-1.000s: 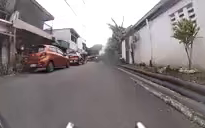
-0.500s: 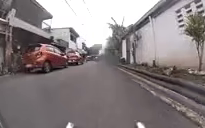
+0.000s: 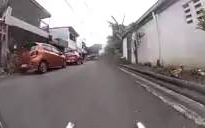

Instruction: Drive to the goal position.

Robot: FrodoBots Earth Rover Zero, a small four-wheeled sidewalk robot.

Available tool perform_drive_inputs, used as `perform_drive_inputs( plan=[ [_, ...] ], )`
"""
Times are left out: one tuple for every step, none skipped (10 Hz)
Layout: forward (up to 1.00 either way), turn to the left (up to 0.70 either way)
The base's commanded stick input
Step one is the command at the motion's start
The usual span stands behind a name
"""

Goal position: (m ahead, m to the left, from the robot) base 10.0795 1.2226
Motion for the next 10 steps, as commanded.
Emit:
perform_drive_inputs(
  plan=[
    [0.70,-0.13],
    [0.70,-0.13],
    [0.70,-0.13],
    [0.70,-0.14],
    [0.70,-0.14],
    [0.70,-0.14],
    [0.70,-0.10],
    [0.70,-0.02],
    [0.70,0.00],
    [0.70,0.00]
  ],
)
